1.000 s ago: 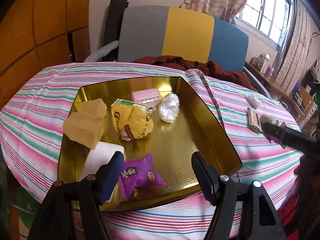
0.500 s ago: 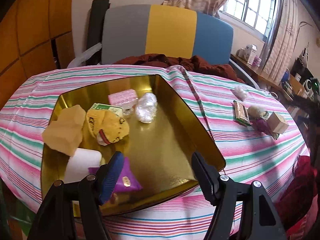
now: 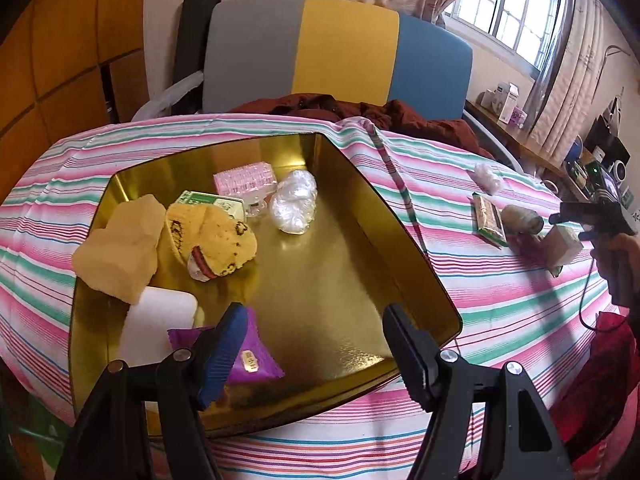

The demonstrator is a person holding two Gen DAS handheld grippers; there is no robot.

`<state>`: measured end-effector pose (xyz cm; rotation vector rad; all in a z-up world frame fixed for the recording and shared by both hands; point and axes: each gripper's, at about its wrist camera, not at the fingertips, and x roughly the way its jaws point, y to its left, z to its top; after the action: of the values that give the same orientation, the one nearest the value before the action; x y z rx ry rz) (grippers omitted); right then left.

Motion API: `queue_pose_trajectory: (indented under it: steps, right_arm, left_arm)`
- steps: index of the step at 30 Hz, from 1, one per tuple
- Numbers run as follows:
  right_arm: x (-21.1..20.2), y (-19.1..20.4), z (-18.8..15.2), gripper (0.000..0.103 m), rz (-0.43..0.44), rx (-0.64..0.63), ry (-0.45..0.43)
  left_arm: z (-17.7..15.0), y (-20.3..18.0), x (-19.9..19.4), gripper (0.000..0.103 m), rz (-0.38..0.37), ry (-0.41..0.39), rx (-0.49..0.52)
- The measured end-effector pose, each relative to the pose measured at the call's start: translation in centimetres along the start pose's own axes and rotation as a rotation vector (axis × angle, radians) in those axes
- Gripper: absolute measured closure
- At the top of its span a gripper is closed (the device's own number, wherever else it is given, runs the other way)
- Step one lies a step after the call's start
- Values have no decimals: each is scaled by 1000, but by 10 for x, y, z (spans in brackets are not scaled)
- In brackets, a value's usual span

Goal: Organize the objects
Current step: 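Move the right tool from the tray to the cream box, then grasp the cream box with the right tool and lift it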

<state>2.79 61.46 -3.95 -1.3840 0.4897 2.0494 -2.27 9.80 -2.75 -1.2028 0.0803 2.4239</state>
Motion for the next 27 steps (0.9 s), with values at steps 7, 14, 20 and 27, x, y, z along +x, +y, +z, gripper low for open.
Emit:
queue_pose_trajectory:
  steps: [7, 14, 20, 27]
  right_arm:
    - [-8, -21, -42, 0, 189, 70, 101]
    - [-21, -16, -43, 0, 151, 61, 59]
    - [-15, 6, -36, 3, 86, -54, 73]
    - [-5, 1, -55, 51, 119, -36, 86]
  left_arm:
    - [-2, -9, 1, 32, -31, 7, 27]
    - [-4, -11, -6, 32, -42, -8, 35]
    - [-3, -12, -12, 32, -40, -24, 36]
    - [1, -20, -15, 32, -54, -33, 62]
